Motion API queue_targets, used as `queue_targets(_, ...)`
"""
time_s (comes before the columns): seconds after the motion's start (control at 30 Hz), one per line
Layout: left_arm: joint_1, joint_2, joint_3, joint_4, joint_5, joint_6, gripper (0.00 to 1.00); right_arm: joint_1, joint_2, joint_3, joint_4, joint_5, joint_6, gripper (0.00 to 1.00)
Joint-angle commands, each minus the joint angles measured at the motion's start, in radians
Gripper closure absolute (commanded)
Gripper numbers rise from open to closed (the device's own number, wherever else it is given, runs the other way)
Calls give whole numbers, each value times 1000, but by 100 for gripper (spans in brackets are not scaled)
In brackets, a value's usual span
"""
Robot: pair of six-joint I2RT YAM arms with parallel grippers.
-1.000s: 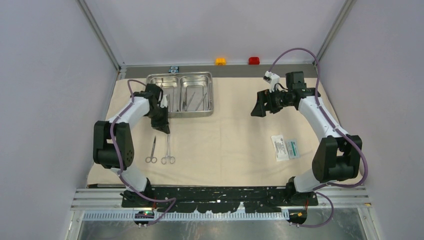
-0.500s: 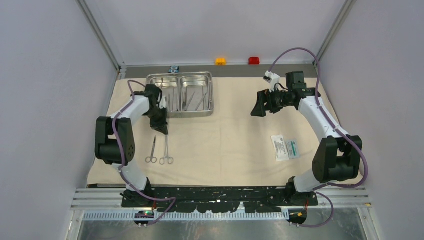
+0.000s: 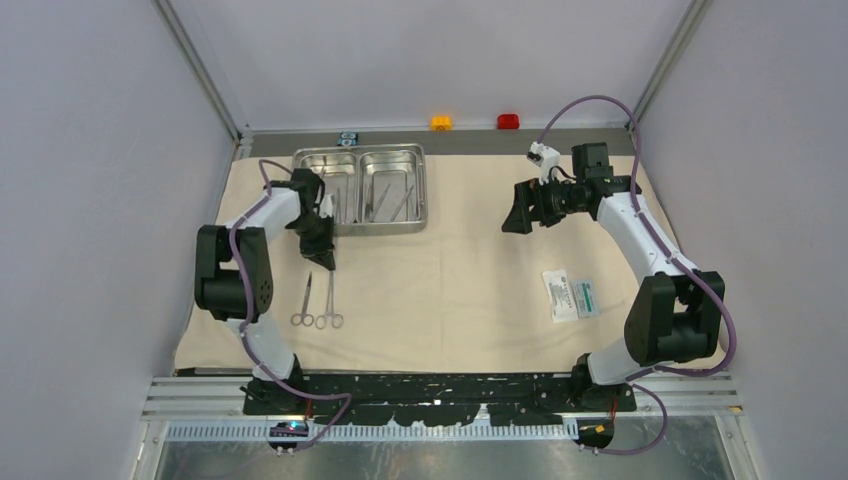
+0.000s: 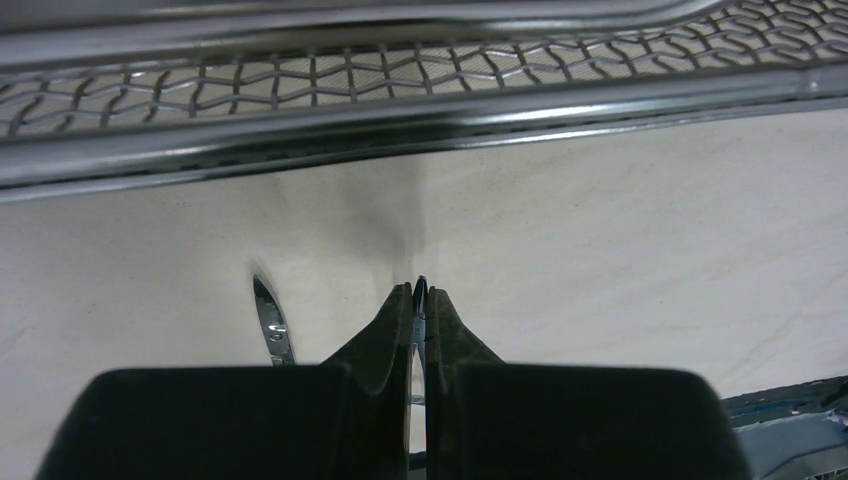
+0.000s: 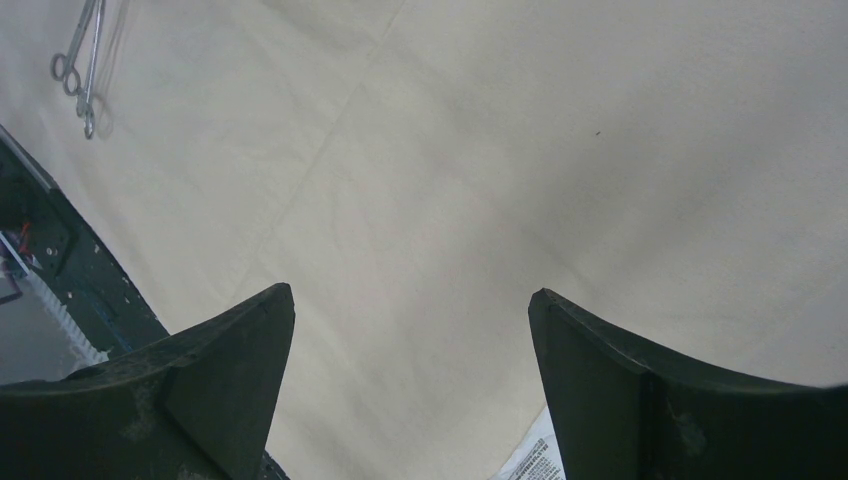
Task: Open and lay out the surgical kit
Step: Place the medical item in the surgical kit.
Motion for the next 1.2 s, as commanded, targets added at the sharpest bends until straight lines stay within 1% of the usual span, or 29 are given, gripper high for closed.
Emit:
queue_targets(0.0, 10, 13, 47, -21, 0, 22, 100, -1, -28, 11, 30, -11, -7, 9)
queue_targets(0.17, 10, 30, 50, -19, 10, 20, 99, -2, -27, 12, 28, -10, -8, 9)
queue_targets(0.4, 10, 53, 58, -24, 17, 19, 93, -1, -22, 13, 27, -10, -10, 9)
queue_targets(0.7, 12, 89, 78, -34, 29, 13, 90, -1, -19, 14, 26, -12, -11, 9)
queue_targets(1.03, 15, 97, 85, -38, 30, 7, 89, -2, -12, 15, 23, -14, -11, 9)
queue_targets(1.17, 17, 92, 82, -38, 30, 4, 86, -2, -9, 15, 23, -17, -11, 9)
